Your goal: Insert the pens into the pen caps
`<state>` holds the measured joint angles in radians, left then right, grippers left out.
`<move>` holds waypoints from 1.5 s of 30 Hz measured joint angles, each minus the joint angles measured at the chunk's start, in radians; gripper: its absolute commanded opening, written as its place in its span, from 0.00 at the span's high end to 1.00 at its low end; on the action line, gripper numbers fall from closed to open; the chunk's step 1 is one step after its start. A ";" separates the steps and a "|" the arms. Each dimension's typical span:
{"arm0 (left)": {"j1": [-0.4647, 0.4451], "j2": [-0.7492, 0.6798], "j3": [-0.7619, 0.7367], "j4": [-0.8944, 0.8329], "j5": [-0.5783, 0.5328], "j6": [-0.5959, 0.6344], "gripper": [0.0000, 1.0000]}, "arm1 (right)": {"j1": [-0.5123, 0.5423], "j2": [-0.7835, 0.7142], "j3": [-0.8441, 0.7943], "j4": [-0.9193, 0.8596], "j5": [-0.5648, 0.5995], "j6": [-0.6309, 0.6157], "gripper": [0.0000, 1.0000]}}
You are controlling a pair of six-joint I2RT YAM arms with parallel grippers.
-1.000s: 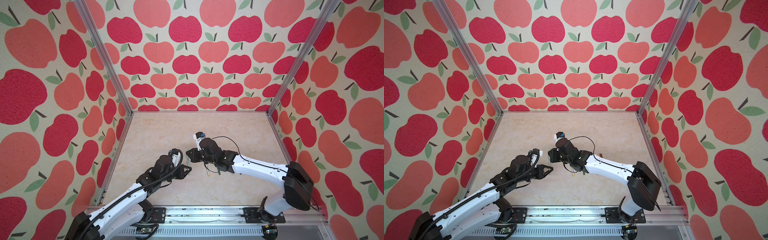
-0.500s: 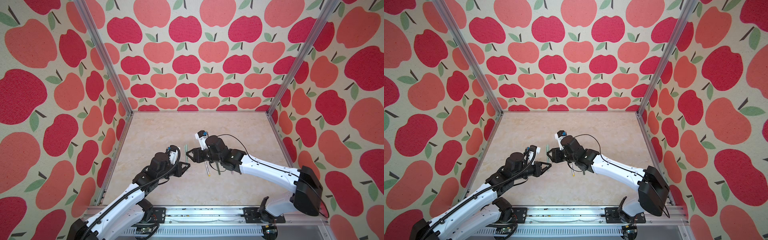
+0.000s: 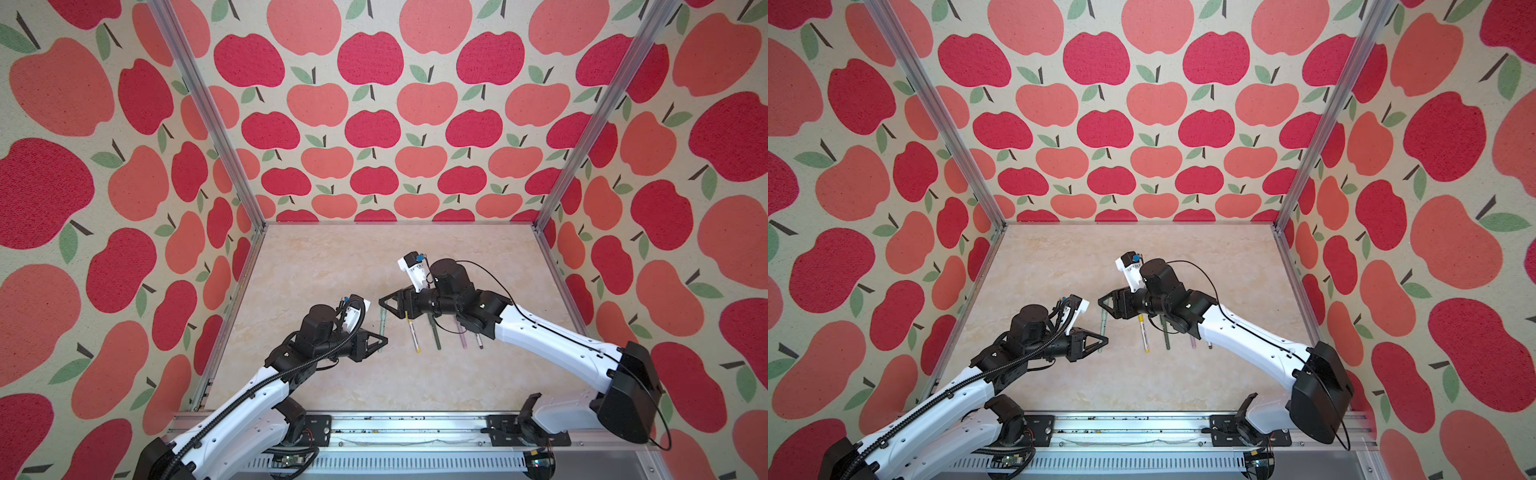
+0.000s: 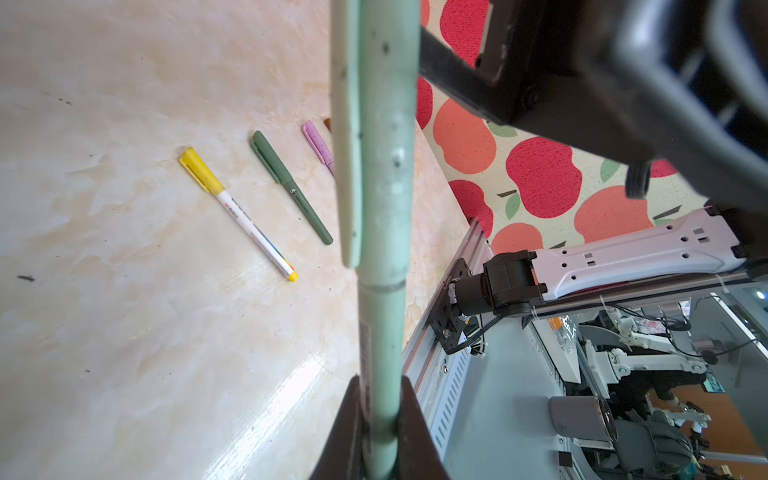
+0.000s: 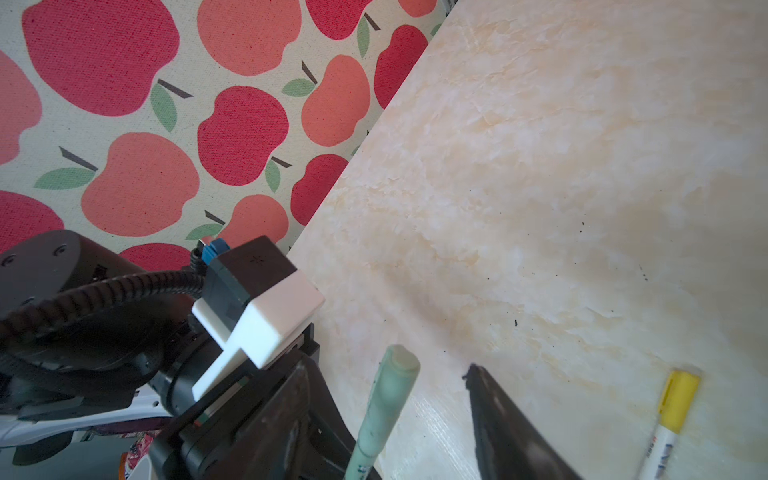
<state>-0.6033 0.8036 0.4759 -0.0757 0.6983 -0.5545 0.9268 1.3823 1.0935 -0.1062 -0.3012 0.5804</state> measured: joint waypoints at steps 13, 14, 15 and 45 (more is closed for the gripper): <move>-0.016 0.005 0.014 0.048 0.052 -0.005 0.98 | -0.011 0.036 0.000 0.045 -0.172 0.006 0.69; -0.016 0.008 0.015 0.052 0.053 -0.005 0.98 | -0.011 0.036 0.000 0.047 -0.173 0.009 0.72; -0.016 0.013 0.016 0.058 0.054 -0.005 0.98 | -0.013 0.036 0.000 0.048 -0.172 0.011 0.75; -0.008 0.101 0.208 -0.101 -0.021 0.091 0.99 | -0.024 0.026 -0.011 0.191 -0.148 0.052 0.97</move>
<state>-0.6117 0.9047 0.6834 -0.1772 0.6777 -0.4637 0.9024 1.4082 1.0821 0.0845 -0.4488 0.6327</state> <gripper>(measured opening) 0.134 0.156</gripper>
